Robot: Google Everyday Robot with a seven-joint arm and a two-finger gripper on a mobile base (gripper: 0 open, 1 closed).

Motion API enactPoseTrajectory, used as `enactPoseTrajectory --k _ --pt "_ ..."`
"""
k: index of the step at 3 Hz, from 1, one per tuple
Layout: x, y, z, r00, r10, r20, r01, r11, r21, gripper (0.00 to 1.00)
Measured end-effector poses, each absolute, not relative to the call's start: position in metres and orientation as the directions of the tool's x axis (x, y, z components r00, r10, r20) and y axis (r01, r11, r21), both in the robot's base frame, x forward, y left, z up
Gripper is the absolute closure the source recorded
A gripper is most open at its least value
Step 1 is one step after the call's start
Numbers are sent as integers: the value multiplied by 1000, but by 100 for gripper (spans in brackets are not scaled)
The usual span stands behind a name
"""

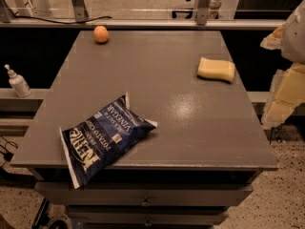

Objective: Move sponge near orange

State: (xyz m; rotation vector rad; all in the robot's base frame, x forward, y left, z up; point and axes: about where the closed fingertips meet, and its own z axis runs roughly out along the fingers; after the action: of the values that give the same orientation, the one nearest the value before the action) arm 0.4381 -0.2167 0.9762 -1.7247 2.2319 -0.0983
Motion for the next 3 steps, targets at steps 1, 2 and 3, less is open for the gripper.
enactPoseTrajectory --k 1,2,3 --pt "438 -217 976 -221 -953 -207 -931 270 -246 0" --pt "450 -214 973 -230 -940 -252 -918 296 -265 0" --pt "491 -211 956 -262 -896 -359 -881 373 -290 0"
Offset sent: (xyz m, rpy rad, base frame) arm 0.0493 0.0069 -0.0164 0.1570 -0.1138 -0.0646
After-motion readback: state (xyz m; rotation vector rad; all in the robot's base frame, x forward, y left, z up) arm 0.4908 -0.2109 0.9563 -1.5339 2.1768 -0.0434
